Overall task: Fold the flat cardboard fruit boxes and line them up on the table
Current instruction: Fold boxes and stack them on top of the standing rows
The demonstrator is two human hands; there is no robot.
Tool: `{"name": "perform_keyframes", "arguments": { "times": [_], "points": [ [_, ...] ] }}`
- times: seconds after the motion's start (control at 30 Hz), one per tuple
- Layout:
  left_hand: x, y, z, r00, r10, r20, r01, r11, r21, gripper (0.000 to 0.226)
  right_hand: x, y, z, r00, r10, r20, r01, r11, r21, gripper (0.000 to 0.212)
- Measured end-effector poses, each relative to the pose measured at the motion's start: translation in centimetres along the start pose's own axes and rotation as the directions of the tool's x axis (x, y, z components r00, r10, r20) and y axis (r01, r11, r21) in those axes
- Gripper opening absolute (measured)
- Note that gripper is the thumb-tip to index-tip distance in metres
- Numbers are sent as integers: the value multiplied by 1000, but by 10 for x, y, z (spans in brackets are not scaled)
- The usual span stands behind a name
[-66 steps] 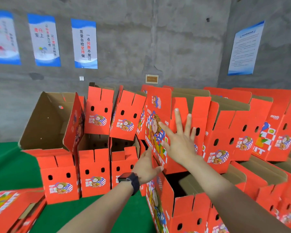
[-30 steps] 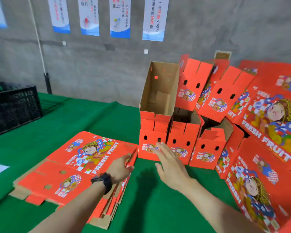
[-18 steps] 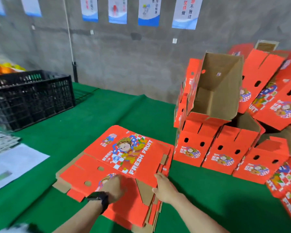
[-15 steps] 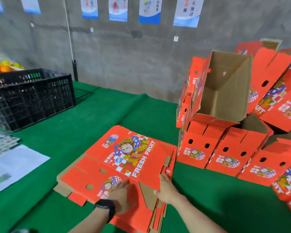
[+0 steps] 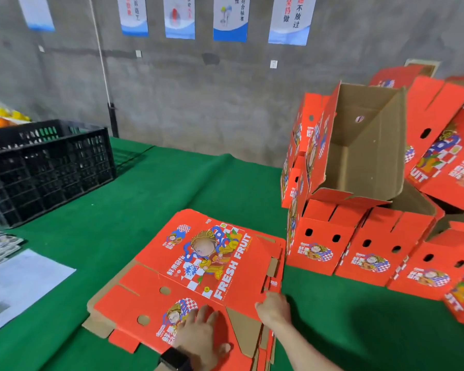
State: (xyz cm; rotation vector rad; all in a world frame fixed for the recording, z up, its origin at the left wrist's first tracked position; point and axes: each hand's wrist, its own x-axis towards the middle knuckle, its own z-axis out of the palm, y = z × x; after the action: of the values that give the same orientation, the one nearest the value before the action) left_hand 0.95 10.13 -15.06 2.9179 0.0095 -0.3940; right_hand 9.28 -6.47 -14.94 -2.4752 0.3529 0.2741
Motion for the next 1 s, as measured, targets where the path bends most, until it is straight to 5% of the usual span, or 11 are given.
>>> {"name": "perform_keyframes", "arguments": {
  "times": [0.17, 0.33, 0.43, 0.53, 0.7, 0.83, 1.0],
  "points": [
    [-2, 3, 5, 998, -35, -53, 36, 999, 20, 85, -16, -3, 9, 992, 25, -124, -25, 1000, 2, 28],
    [-3, 8, 2, 974, -158, -160, 147, 986, -81, 99, -16, -24, -10, 995, 105, 4, -92, 860, 502, 17],
    [-6, 15, -18, 949, -181, -260, 158, 982, -105, 99, -21, -43, -29, 998, 55, -8, -38, 778, 627, 11],
    [-15, 19, -51, 876, -174, -450, 31, 951, -308, 92, -24, -63, -58, 998, -19, -63, 57, 728, 683, 13],
    [-17, 24, -107, 753, -211, -623, -216, 815, -537, 33, -44, -87, -134, 976, -205, -79, 210, 761, 614, 19],
    [-18, 43, -138, 760, -174, -626, -263, 798, -542, 32, -68, -79, -198, 907, -412, -92, 409, 802, 435, 17],
    [-23, 71, -166, 697, -148, -702, -362, 772, -522, 38, -106, -39, -273, 745, -661, -83, 647, 688, 330, 22]
  ]
}}
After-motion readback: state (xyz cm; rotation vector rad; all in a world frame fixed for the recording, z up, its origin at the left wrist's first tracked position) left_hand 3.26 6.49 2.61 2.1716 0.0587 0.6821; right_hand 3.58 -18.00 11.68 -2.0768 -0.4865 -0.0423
